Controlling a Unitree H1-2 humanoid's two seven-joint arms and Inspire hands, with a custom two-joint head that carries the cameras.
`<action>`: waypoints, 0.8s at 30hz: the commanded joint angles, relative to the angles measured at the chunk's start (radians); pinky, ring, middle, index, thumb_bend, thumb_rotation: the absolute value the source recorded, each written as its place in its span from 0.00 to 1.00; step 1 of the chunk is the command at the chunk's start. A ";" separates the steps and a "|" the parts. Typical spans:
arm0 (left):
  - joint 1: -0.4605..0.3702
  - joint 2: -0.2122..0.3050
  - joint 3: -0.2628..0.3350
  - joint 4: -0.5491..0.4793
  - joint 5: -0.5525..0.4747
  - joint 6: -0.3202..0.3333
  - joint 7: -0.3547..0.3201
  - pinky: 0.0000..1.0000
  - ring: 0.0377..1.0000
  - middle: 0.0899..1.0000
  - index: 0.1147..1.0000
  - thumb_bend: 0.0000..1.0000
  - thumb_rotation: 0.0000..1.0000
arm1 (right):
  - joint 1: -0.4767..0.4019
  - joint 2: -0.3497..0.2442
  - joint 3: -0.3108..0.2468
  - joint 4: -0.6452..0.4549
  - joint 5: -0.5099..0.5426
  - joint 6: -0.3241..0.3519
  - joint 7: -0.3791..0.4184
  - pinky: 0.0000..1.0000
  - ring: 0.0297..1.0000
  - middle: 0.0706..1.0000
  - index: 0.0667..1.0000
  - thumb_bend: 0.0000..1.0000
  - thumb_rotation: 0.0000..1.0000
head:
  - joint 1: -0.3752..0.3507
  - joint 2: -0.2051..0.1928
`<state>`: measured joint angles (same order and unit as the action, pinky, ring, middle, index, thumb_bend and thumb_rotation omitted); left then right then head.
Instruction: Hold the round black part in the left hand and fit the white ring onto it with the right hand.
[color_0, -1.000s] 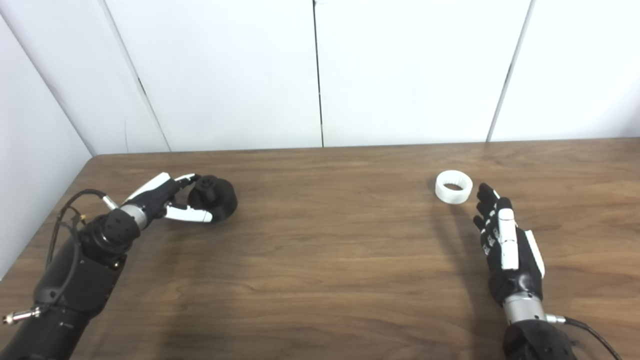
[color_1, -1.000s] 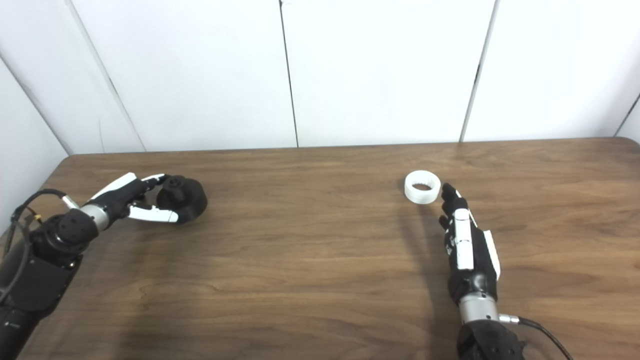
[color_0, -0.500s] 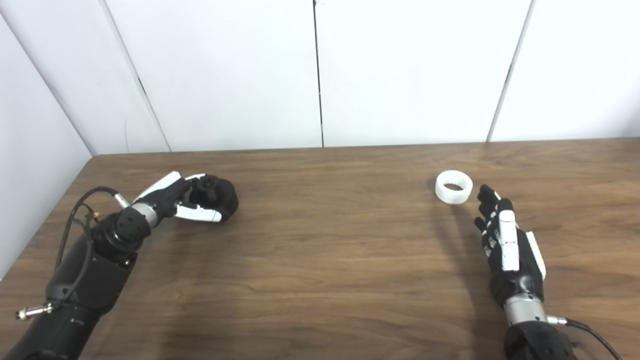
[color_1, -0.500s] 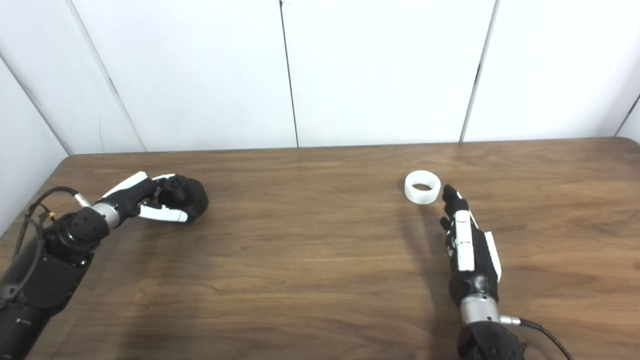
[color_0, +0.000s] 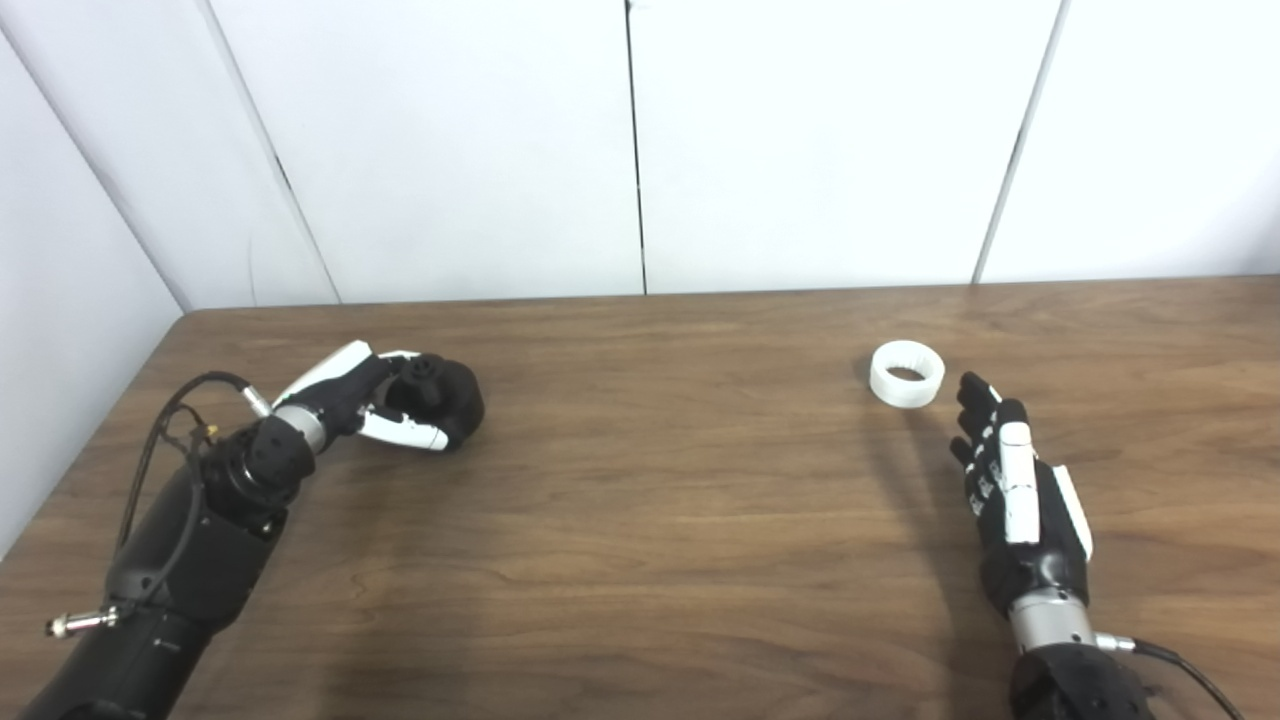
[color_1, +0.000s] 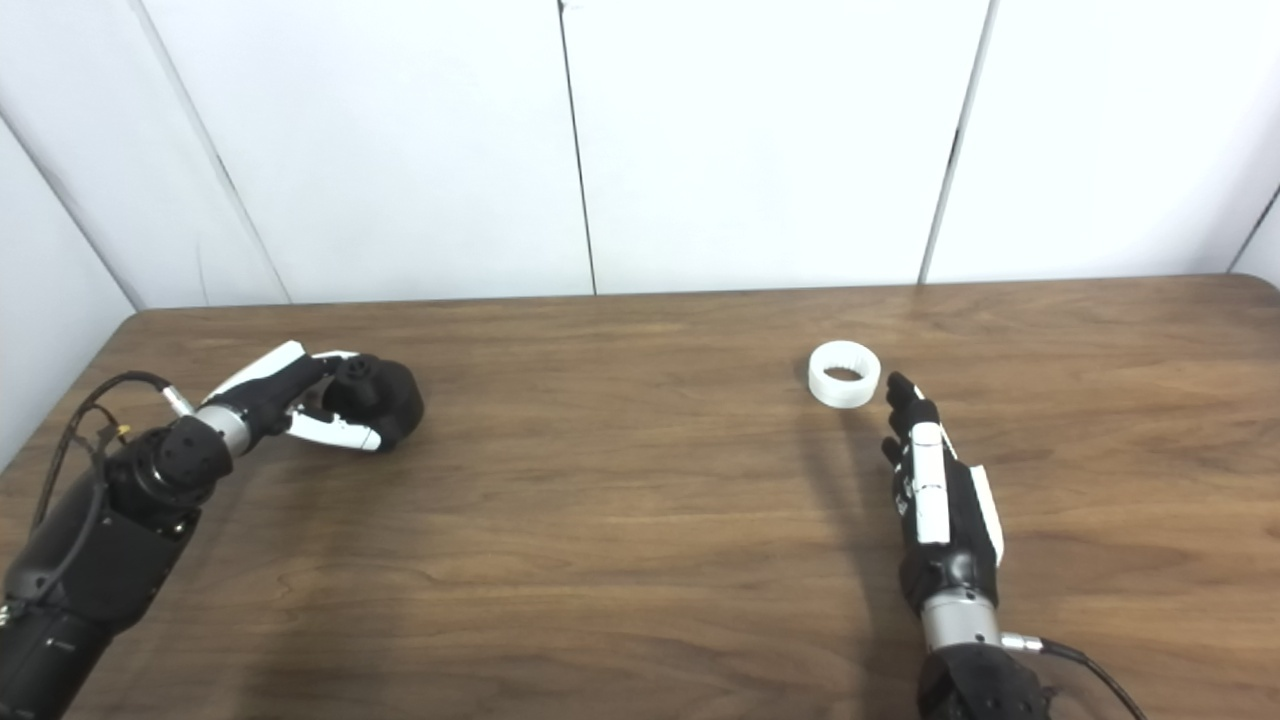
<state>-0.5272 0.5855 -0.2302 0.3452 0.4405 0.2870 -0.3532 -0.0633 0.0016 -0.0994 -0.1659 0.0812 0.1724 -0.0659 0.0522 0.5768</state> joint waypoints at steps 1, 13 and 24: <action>-0.038 0.027 0.010 -0.018 0.022 -0.041 0.040 0.98 1.00 0.94 0.82 0.98 0.31 | -0.020 -0.001 0.000 -0.036 0.001 -0.024 0.002 0.97 0.99 0.95 0.91 0.51 1.00 | 0.001 0.000; -0.017 0.026 0.009 -0.049 0.046 -0.054 0.039 0.96 1.00 0.96 0.79 0.98 0.32 | -0.024 0.001 0.002 -0.038 -0.003 -0.019 0.001 0.97 0.98 0.94 0.91 0.52 1.00 | 0.005 0.003; 0.022 0.017 0.002 -0.119 0.072 -0.043 0.028 0.96 1.00 0.96 0.79 1.00 0.31 | -0.028 -0.004 0.001 -0.037 0.001 -0.020 0.007 0.97 0.98 0.95 0.92 0.53 1.00 | 0.007 0.005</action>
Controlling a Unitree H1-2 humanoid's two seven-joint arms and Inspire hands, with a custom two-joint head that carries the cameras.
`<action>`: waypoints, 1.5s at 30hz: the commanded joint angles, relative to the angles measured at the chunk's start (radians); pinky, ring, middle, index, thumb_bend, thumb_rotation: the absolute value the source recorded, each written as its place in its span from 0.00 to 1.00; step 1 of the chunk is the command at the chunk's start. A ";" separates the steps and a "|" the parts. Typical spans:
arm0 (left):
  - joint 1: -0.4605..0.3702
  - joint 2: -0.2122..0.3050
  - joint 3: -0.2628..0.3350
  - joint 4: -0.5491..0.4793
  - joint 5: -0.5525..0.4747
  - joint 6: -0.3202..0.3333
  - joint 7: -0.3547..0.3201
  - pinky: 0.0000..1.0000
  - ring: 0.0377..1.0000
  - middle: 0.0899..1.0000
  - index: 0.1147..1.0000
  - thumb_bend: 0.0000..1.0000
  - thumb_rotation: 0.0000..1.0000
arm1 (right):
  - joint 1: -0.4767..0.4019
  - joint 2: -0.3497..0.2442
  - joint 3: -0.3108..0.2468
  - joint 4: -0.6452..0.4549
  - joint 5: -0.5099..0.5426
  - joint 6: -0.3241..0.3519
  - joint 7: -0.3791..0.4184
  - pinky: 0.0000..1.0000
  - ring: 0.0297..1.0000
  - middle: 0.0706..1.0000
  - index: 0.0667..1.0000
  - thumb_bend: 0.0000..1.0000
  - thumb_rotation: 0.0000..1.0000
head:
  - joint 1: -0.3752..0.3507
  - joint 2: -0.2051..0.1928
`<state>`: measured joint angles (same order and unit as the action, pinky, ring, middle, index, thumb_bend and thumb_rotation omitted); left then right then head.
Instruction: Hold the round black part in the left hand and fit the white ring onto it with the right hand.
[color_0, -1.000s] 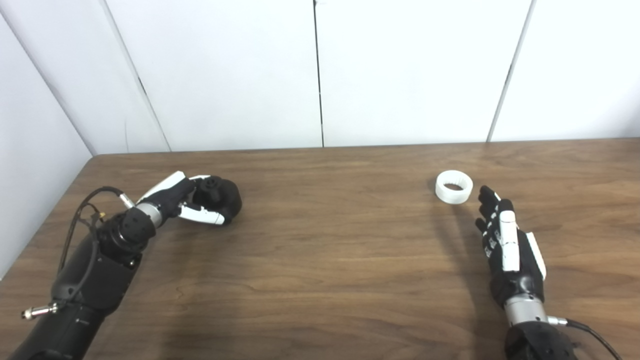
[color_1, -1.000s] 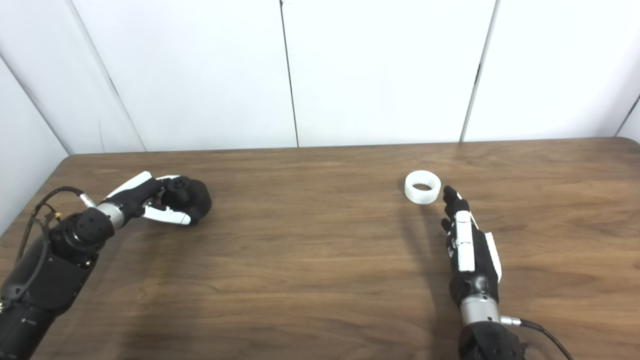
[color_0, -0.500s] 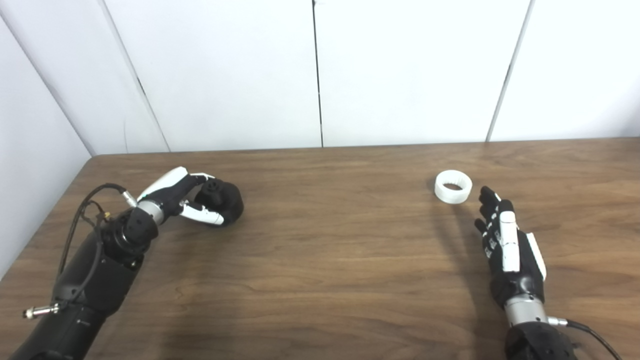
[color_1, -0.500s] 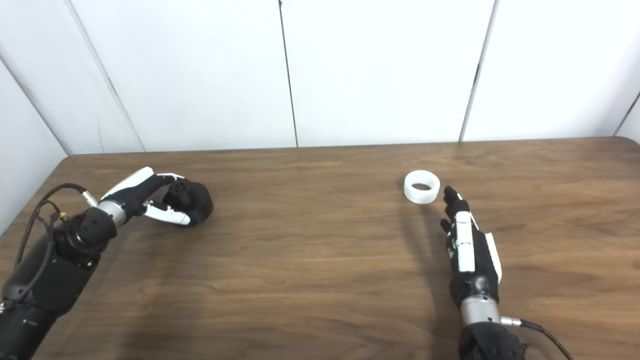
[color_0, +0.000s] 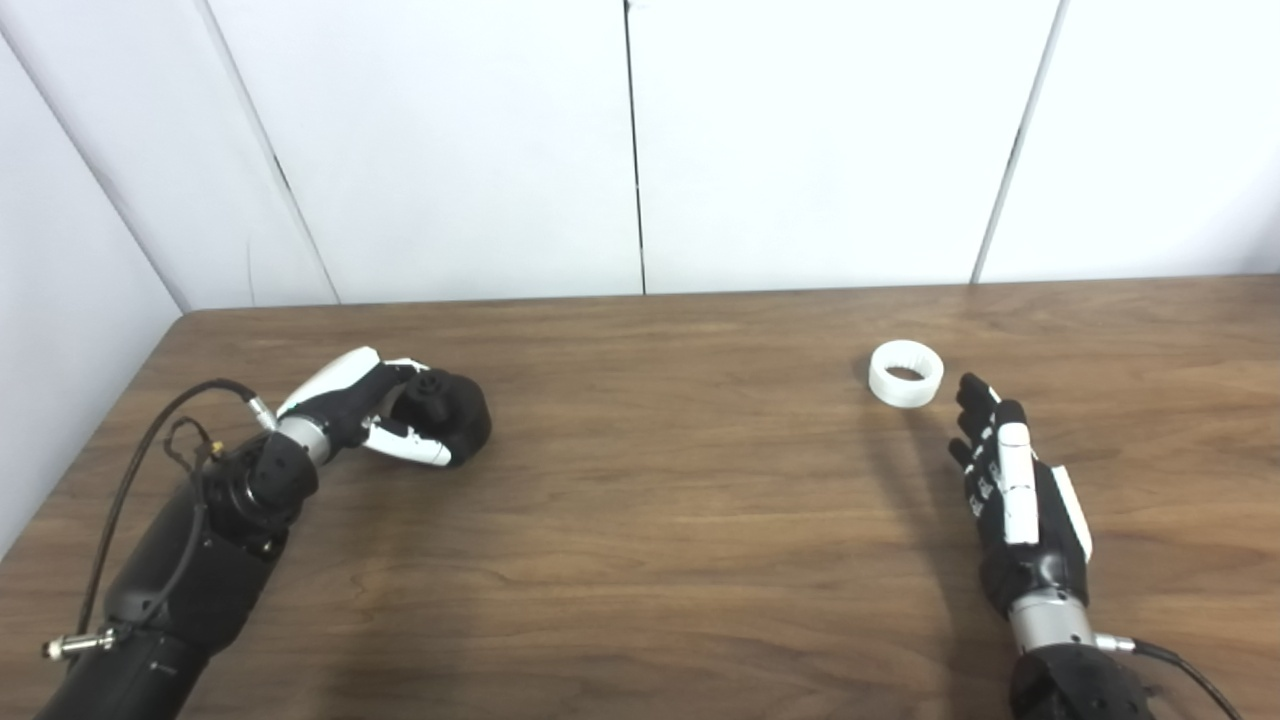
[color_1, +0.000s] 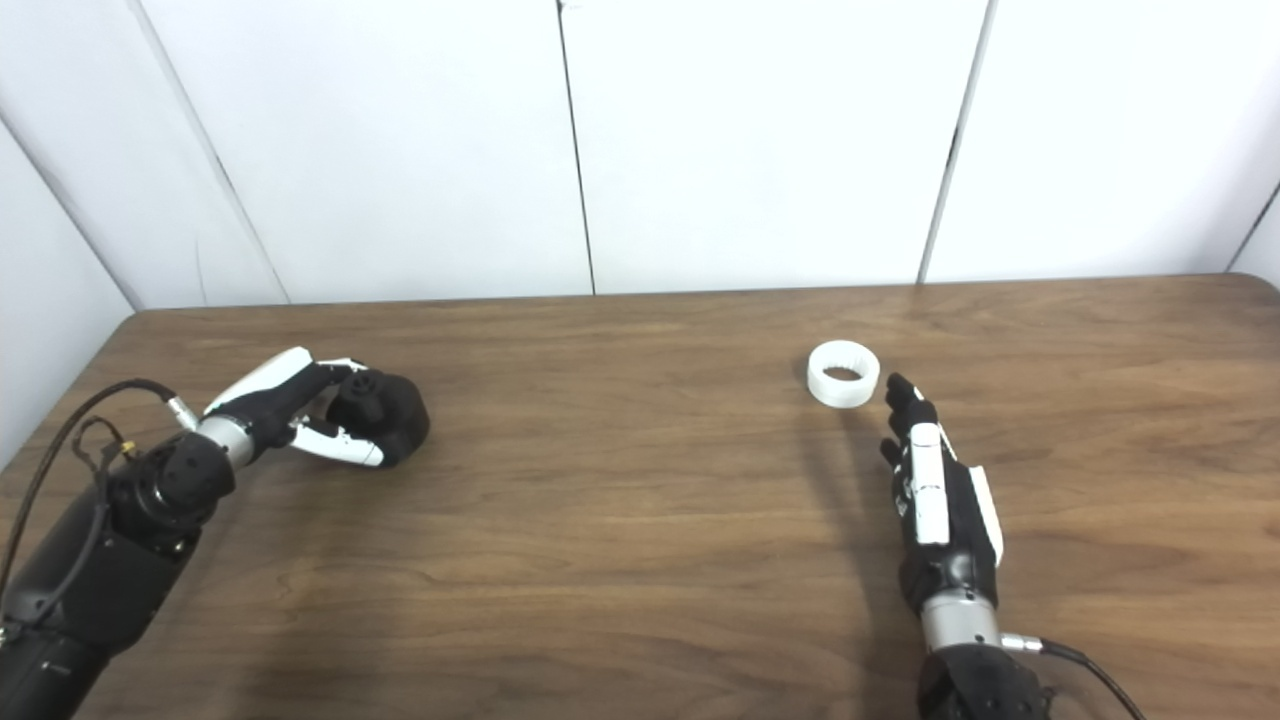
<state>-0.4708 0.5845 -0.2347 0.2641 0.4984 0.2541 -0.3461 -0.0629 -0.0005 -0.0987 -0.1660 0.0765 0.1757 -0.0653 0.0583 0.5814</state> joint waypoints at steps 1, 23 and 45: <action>-0.030 0.016 0.007 -0.045 0.015 -0.011 0.019 0.96 1.00 0.96 0.79 1.00 0.32 | -0.028 -0.002 0.000 -0.037 0.005 -0.023 0.006 0.97 0.98 0.95 0.92 0.53 1.00 | 0.001 0.000; 0.022 -0.031 -0.010 -0.156 0.031 -0.037 0.013 0.93 1.00 0.96 0.76 0.99 0.32 | -0.031 0.000 0.012 -0.040 -0.009 -0.017 0.004 0.98 0.98 0.94 0.91 0.54 1.00 | -0.002 0.006; 0.067 -0.096 -0.069 -0.316 0.066 -0.032 -0.034 0.92 1.00 0.95 0.74 0.98 0.33 | -0.034 0.020 0.021 -0.044 -0.016 -0.011 0.000 0.97 0.96 0.93 0.91 0.55 1.00 | -0.007 0.018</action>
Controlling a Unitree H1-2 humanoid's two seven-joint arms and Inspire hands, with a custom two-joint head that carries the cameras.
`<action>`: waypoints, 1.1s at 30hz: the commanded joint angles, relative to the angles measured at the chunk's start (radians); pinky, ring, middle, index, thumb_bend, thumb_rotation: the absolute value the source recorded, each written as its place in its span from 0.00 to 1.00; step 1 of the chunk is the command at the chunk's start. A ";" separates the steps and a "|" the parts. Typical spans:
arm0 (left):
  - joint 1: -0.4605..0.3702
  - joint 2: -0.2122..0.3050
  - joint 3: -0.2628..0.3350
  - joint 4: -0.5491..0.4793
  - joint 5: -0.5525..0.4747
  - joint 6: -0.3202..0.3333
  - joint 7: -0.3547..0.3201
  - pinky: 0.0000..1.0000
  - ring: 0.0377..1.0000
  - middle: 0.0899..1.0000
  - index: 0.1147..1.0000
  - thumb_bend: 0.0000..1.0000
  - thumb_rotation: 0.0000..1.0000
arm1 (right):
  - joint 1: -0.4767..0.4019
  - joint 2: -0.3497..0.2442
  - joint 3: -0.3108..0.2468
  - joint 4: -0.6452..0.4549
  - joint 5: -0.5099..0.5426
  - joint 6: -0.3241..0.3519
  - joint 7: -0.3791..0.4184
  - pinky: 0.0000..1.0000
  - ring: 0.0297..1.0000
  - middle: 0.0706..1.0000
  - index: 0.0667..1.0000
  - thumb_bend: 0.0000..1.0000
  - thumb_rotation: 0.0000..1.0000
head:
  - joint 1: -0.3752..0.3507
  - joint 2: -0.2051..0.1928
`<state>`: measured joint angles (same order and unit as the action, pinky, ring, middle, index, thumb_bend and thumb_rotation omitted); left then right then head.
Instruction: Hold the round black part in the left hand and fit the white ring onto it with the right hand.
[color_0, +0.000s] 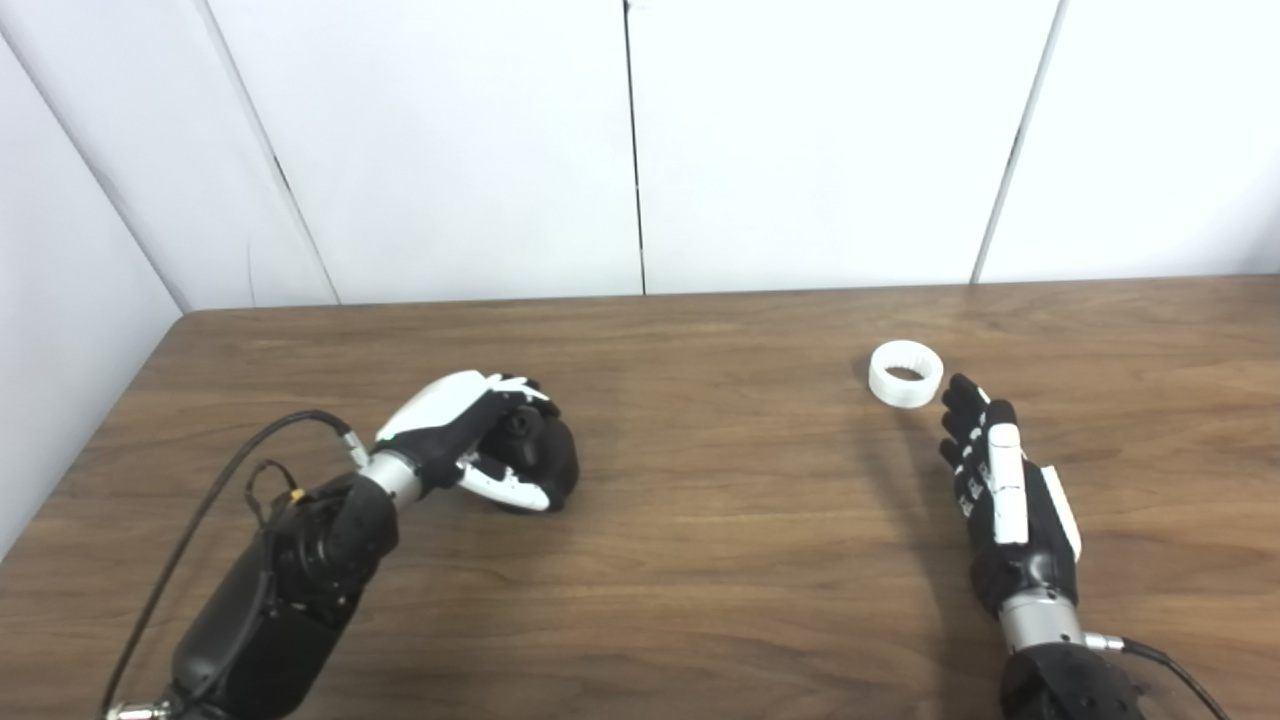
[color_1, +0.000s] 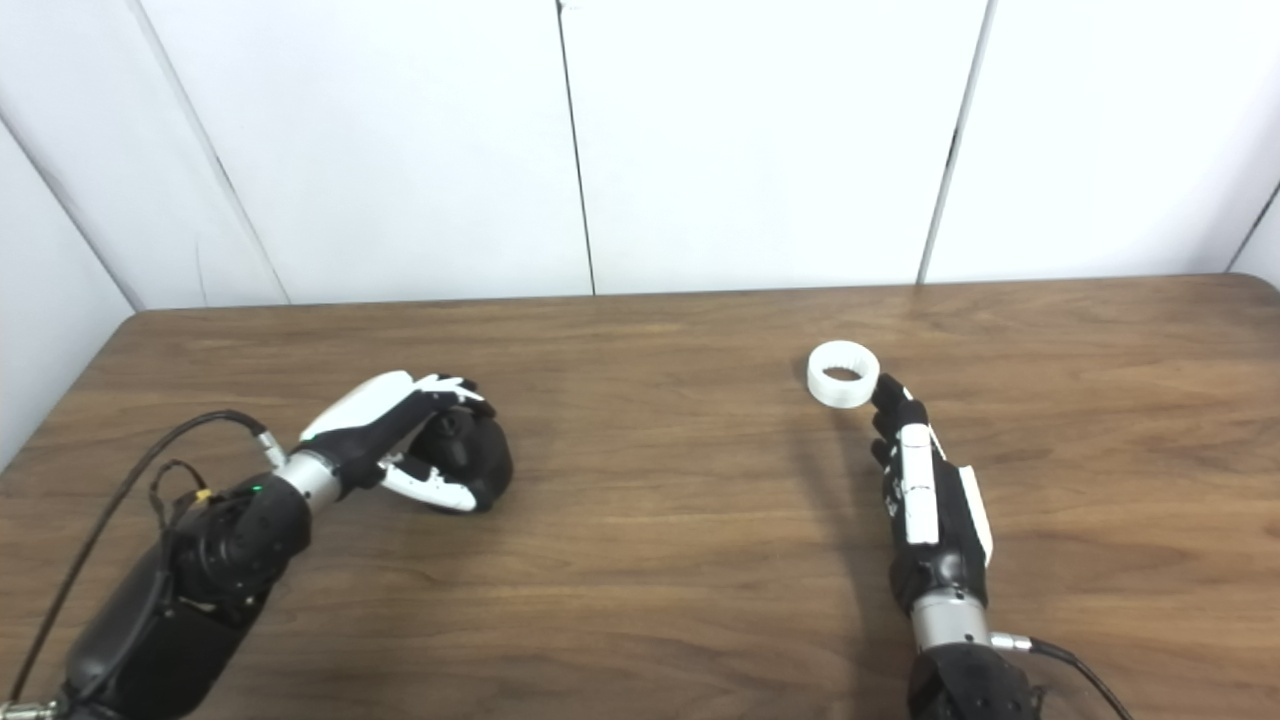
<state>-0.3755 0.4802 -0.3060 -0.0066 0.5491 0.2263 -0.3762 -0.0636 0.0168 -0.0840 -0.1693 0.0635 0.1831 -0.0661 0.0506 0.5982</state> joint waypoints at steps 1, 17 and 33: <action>-0.027 0.005 -0.002 -0.051 0.019 -0.002 -0.007 0.92 1.00 0.95 0.74 0.98 0.34 | -0.034 0.004 0.006 -0.041 -0.002 -0.019 0.001 0.97 0.96 0.94 0.91 0.56 1.00 | -0.001 0.002; 0.000 -0.032 -0.034 -0.119 0.041 -0.016 -0.042 0.91 1.00 0.94 0.72 0.99 0.34 | -0.031 0.005 0.010 -0.048 -0.001 -0.014 0.005 0.99 0.97 0.94 0.92 0.55 1.00 | -0.009 0.009; 0.015 -0.076 -0.049 -0.154 0.046 -0.014 -0.065 0.92 1.00 0.94 0.72 0.99 0.35 | -0.020 0.001 0.014 -0.071 -0.005 0.009 0.004 1.00 0.98 0.94 0.92 0.57 1.00 | -0.022 0.022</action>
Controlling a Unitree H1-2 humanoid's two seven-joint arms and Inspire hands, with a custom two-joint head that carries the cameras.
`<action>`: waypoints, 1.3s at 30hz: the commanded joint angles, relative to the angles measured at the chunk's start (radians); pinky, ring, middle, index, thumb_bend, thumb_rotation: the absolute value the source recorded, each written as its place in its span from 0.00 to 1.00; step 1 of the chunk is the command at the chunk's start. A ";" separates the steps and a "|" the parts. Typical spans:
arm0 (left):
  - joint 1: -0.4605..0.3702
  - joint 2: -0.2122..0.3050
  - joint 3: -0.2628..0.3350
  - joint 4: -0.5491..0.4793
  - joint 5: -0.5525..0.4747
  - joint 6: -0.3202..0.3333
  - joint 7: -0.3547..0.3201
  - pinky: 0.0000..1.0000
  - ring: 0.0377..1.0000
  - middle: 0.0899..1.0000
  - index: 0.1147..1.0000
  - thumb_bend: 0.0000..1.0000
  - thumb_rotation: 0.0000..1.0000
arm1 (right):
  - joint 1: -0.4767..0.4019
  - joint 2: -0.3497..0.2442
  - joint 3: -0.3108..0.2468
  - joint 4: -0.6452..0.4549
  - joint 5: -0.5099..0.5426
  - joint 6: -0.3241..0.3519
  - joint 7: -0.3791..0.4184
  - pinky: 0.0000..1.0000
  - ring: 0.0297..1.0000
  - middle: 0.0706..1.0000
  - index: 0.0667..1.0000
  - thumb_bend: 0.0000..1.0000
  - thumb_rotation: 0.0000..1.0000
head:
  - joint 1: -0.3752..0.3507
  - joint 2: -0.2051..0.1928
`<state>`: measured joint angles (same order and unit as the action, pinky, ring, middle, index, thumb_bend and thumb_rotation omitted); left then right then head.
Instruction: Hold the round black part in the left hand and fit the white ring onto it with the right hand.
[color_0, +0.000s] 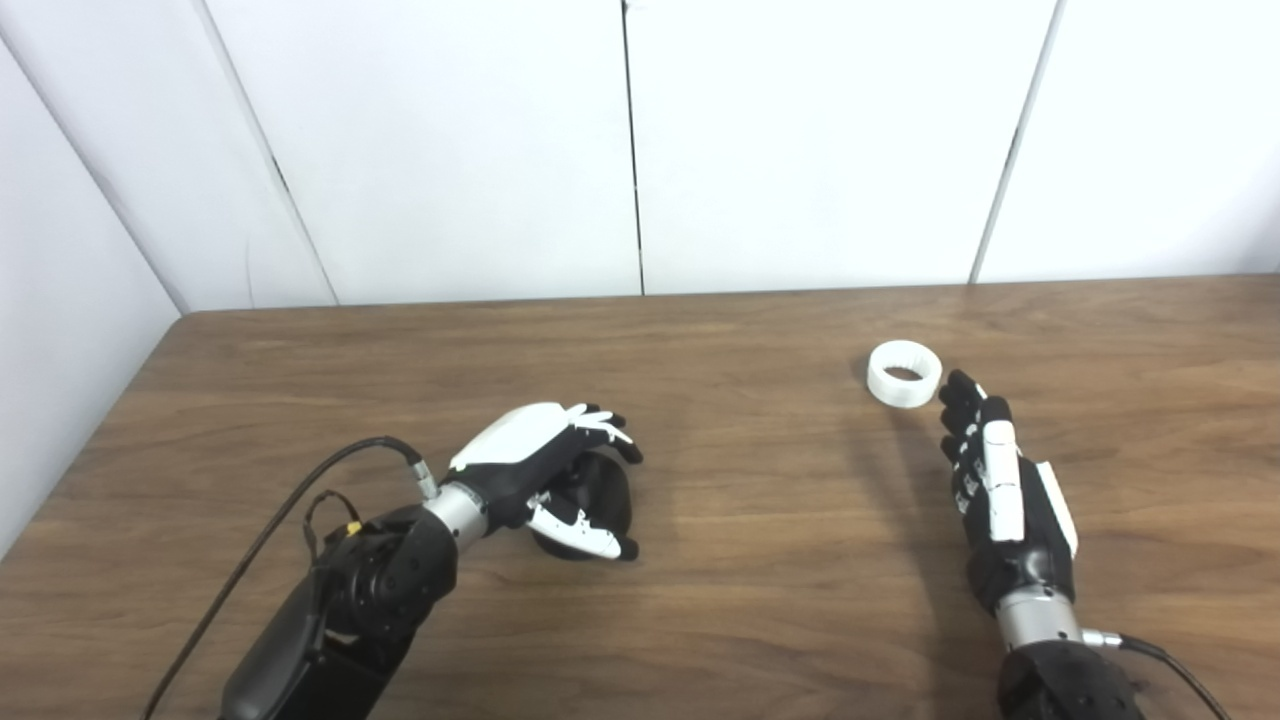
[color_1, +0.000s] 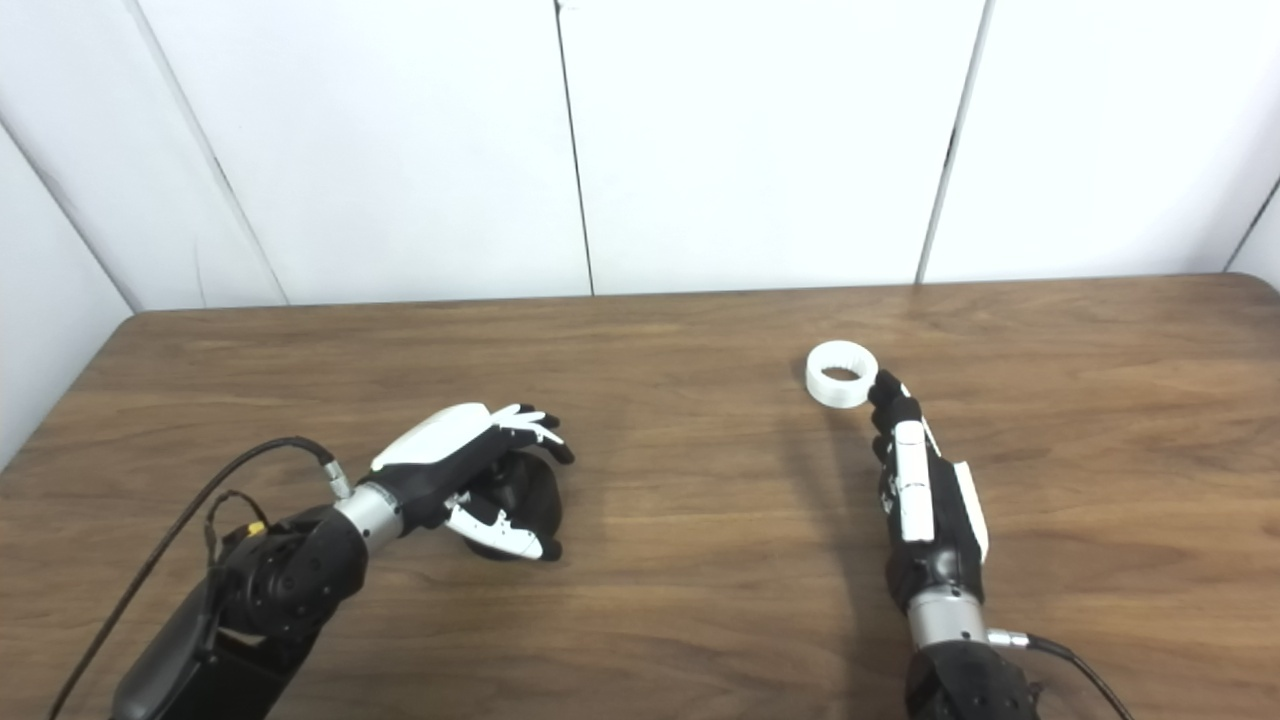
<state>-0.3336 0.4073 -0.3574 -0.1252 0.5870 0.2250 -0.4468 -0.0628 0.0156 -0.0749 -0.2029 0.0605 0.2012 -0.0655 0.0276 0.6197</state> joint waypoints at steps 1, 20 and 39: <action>-0.026 -0.008 -0.001 -0.038 0.008 -0.012 0.005 0.92 1.00 0.94 0.72 1.00 0.35 | -0.020 0.001 0.005 -0.040 -0.003 -0.007 0.003 1.00 0.98 0.95 0.92 0.56 1.00 | 0.001 0.001; -0.014 -0.086 -0.057 -0.051 0.013 -0.014 -0.024 0.92 1.00 0.94 0.79 1.00 0.36 | -0.015 0.004 0.003 -0.058 -0.008 0.007 -0.006 0.99 0.99 0.95 0.92 0.59 1.00 | -0.008 0.014; 0.003 -0.139 -0.099 -0.050 0.021 -0.018 -0.015 0.93 1.00 0.95 0.82 1.00 0.39 | -0.015 0.003 0.005 -0.064 -0.016 0.012 -0.009 0.98 0.98 0.95 0.92 0.57 1.00 | -0.015 0.022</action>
<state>-0.3243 0.2716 -0.4493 -0.1607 0.5973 0.2168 -0.4653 -0.0543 0.0160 -0.0722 -0.2375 0.0520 0.2258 -0.0713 0.0123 0.6412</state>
